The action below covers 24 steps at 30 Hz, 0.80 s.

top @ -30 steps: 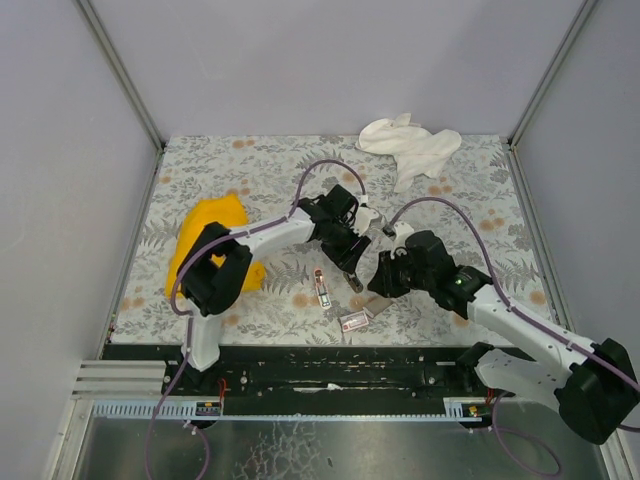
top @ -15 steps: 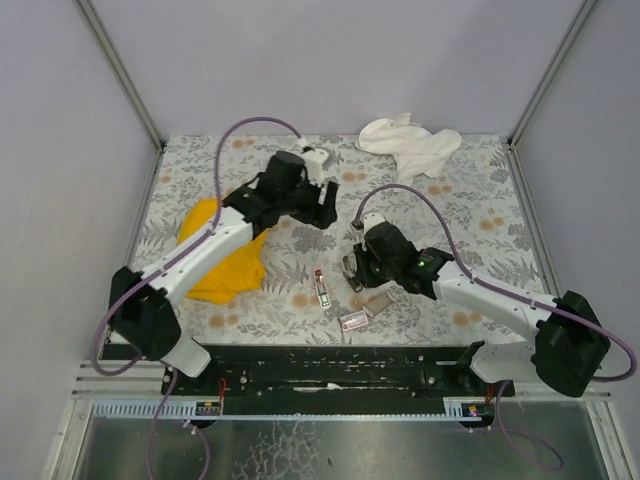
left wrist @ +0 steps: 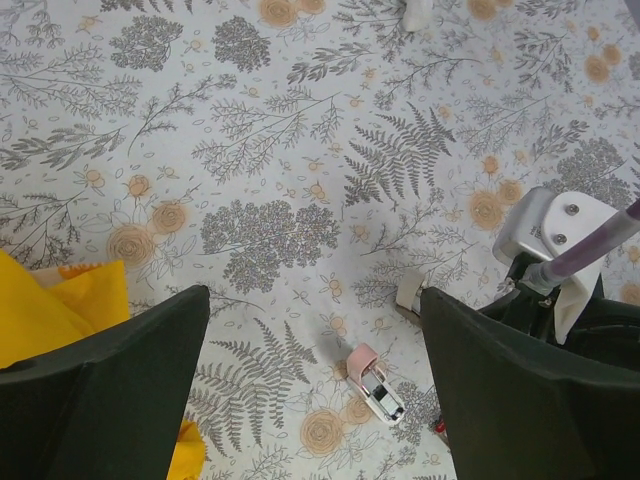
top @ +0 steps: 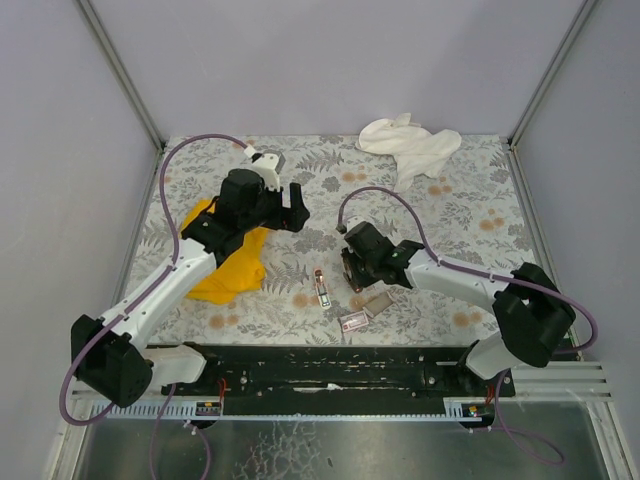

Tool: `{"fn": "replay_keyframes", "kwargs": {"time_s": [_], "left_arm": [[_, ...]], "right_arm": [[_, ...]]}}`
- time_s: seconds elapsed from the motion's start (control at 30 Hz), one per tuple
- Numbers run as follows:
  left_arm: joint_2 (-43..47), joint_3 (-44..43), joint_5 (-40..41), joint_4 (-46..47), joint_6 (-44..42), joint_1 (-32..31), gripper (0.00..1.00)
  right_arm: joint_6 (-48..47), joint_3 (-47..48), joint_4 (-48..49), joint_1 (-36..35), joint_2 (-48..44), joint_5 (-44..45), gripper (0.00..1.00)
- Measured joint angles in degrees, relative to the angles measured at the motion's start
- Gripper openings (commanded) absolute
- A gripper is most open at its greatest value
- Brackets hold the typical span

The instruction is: Load the staples into the stapler

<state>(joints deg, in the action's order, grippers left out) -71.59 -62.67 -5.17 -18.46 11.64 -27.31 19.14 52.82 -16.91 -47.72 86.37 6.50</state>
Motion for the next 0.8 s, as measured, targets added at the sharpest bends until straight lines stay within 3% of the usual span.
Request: {"fn": "replay_keyframes", "kwargs": {"time_s": [0.8], "left_arm": [[-0.7, 0.7, -0.3, 1.0, 0.4, 3.3, 0.86]], "right_arm": [[-4.8, 3.2, -0.4, 0.0, 6.7, 1.5, 0.23]]}}
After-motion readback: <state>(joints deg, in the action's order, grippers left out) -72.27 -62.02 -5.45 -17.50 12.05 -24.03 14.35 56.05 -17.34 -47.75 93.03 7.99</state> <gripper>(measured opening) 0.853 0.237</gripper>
